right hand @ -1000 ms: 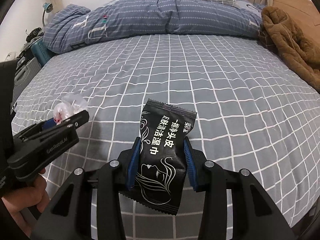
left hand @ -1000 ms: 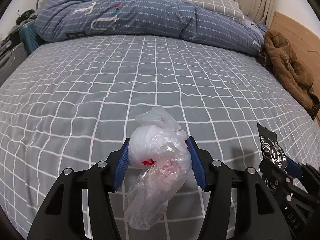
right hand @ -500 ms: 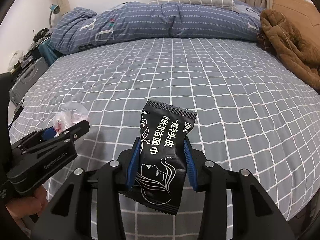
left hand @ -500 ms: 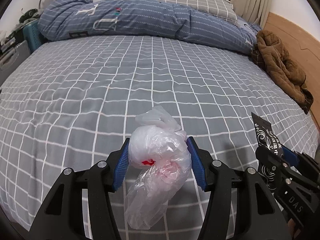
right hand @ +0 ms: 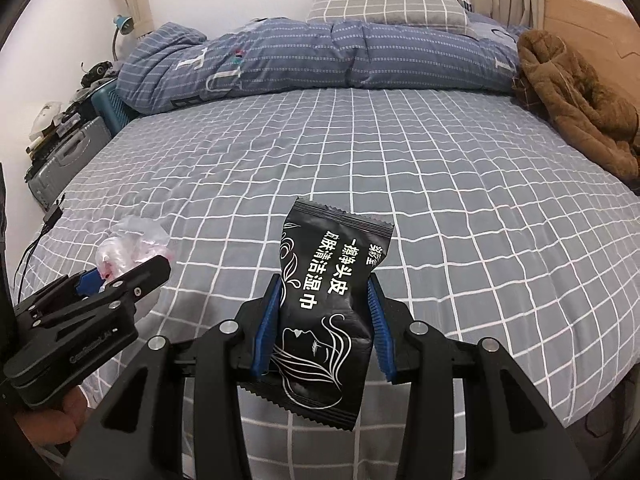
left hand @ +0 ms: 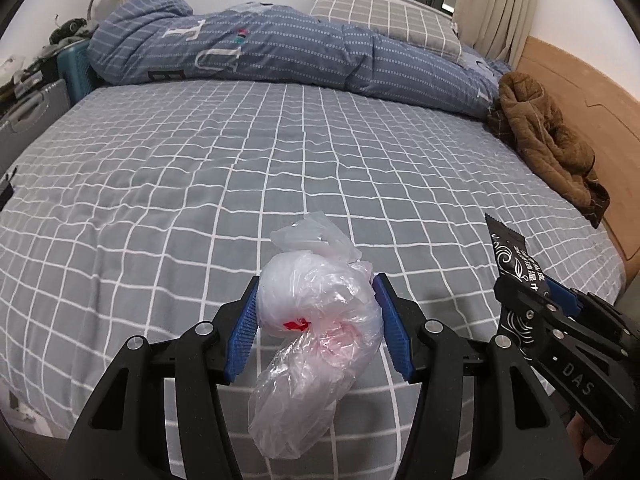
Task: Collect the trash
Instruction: 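Lift the plastic bag and black packet and carry both over the black bin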
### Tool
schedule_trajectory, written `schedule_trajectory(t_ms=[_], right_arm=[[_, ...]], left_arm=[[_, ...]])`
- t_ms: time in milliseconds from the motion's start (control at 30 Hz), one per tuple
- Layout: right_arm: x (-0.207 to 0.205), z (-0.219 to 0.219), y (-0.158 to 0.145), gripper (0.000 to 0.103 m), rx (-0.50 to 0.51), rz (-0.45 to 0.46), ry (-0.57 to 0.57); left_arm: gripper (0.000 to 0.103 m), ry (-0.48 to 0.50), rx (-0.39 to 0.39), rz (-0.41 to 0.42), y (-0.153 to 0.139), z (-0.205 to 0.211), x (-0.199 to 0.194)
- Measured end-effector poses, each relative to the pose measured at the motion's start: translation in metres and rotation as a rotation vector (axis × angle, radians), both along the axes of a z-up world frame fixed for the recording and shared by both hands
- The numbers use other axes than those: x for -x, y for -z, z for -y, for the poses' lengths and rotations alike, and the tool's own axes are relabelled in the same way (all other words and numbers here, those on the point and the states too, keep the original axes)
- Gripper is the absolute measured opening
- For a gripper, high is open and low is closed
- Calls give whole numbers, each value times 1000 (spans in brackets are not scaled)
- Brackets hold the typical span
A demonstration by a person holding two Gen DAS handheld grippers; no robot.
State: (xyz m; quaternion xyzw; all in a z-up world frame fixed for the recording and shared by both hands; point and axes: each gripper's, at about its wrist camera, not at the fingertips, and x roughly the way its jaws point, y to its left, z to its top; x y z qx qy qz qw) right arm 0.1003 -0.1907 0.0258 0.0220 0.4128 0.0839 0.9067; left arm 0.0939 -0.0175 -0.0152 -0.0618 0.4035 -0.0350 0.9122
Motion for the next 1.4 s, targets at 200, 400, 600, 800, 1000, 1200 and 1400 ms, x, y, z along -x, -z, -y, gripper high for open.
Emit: schedule_trajectory(t_ms=[200,400,600,800,1000,1200,1400], right_arm=[[16,1,-6,39,-21,5,-7],[38,2,-13,39,-28,19,-17],[60,7,-20,39,-40,37,-23],[87,15,-27,39,-47,54,-25],[115,18,-24,39,-35,52,-36],[146,18,-16,39,-25,33,-51],[172,14,-2,39,-22,-10,-69]], left_arm=[[55,-7,11,4,-5,-4,24],[55,-6,23,18,-13,-5,48],[55,6,24,25,-19,-1,72],[55,20,28,36,-25,6,100],[55,42,25,30,-24,17,130],[55,50,26,9,-17,23,157],[55,51,30,-16,-8,24,182]])
